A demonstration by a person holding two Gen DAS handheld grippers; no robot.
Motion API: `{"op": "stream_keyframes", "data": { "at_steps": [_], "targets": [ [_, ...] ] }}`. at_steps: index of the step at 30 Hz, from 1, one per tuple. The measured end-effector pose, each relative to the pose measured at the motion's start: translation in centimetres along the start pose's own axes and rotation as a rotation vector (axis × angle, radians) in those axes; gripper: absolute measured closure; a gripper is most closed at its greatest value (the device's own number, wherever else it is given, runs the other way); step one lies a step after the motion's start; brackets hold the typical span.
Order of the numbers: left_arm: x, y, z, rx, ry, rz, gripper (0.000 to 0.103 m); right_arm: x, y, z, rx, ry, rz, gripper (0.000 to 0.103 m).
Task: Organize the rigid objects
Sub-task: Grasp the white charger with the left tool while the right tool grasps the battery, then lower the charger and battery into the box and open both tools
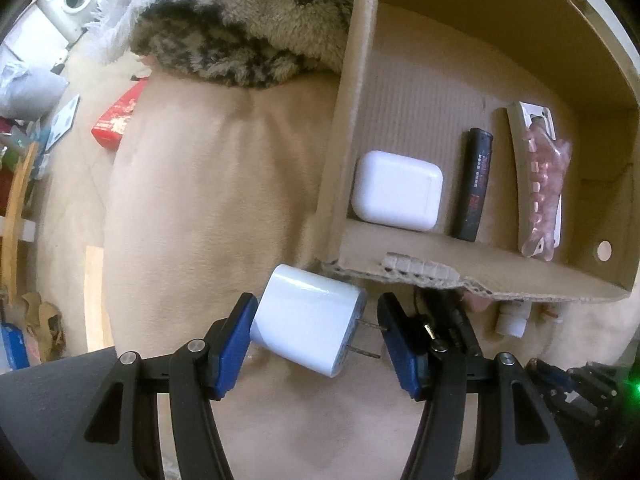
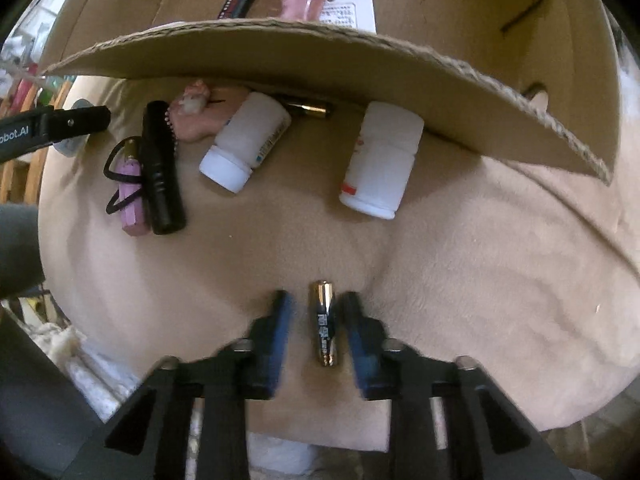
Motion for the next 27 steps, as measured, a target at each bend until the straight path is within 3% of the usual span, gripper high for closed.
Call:
{"op": "stream_keyframes", "data": {
  "at_steps": [3, 14, 23, 27],
  "targets": [
    [-0.3, 0.6, 0.0, 0.014, 0.001, -0.01, 0.044, 0.1, 0.8, -0.3, 0.038, -0.017, -0.019, 0.092],
    [-1.3, 4.5, 1.1, 0.106, 0.017, -0.037, 0.044, 0.6, 8.4, -3.7, 0.339, -0.114, -0.136, 0.092],
    [0.0, 11.4, -2.0, 0.297, -0.039, -0.041, 0.044, 1.5, 13.7, -6.3, 0.566, -0.152, -0.188, 0.092],
    [1.3, 13.3, -3.8, 0.328, -0.058, -0.025, 0.044, 1.8, 15.0, -7.4, 0.624, -0.185, -0.194, 0.092]
  ]
}}
Point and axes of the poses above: each gripper's, at about its wrist camera, not at the fingertips, and y roughly against the way its jaws point, x to its right, z to its underside, the point moved 10 cm from there along -y, roughly the way its jaws point, and after that the axes turned 6 degrees about x, right-handed, at the moved point
